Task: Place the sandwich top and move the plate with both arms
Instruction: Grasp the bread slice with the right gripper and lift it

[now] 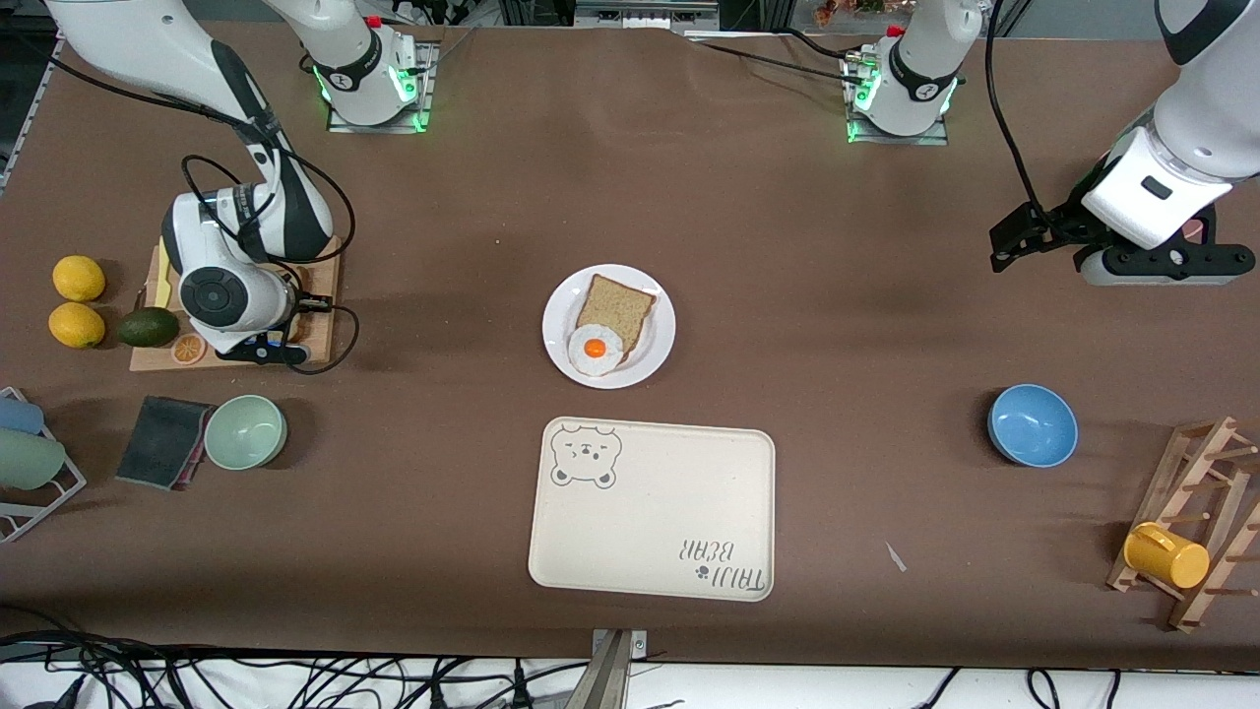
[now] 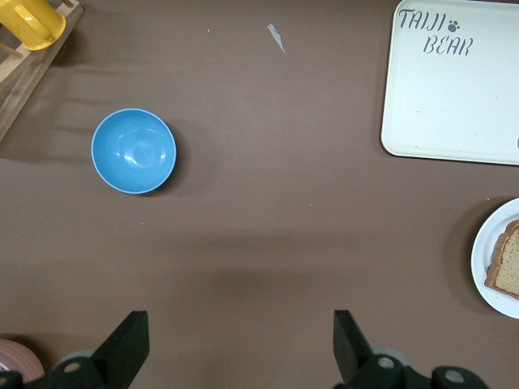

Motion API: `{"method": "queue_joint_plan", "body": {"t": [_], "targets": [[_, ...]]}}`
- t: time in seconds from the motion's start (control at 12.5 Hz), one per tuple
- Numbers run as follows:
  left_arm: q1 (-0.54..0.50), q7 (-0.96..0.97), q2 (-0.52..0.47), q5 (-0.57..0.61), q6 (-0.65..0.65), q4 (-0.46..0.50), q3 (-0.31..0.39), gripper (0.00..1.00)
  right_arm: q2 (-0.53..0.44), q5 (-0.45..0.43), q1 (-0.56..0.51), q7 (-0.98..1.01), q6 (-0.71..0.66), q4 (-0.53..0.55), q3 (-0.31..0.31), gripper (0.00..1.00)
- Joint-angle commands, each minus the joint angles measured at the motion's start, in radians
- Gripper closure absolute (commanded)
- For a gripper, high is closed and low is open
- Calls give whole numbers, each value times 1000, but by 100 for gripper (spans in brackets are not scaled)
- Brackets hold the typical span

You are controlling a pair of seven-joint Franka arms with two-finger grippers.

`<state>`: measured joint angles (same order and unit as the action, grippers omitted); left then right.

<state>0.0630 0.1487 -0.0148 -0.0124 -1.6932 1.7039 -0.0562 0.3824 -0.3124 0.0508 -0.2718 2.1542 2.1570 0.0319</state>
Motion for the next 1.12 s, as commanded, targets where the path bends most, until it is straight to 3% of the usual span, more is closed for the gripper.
{"method": "queue_joint_plan", "body": {"t": [0.0, 0.08, 0.16, 0.32, 0.72, 0.88, 1.04], "targets": [[0, -9, 10, 23, 6, -23, -4, 0, 35, -24, -20, -18, 42, -9, -1, 46], [0, -9, 10, 23, 6, -23, -4, 0, 41, -24, -20, -18, 50, -9, 0, 52], [0, -9, 10, 23, 6, -21, -4, 0, 39, -24, -20, -18, 49, -9, 0, 65], [-2, -11, 10, 23, 6, -21, -4, 0, 41, -24, -23, -20, 52, -9, 5, 99], [1, -11, 10, 23, 6, -23, -4, 0, 7, -21, -20, -17, -3, -28, -1, 100], [1, -11, 10, 23, 6, -21, -4, 0, -11, -10, -16, -18, -202, -119, -36, 100], [0, -11, 10, 23, 6, -21, -4, 0, -26, 6, -15, -41, -346, -207, -117, 100]]}}
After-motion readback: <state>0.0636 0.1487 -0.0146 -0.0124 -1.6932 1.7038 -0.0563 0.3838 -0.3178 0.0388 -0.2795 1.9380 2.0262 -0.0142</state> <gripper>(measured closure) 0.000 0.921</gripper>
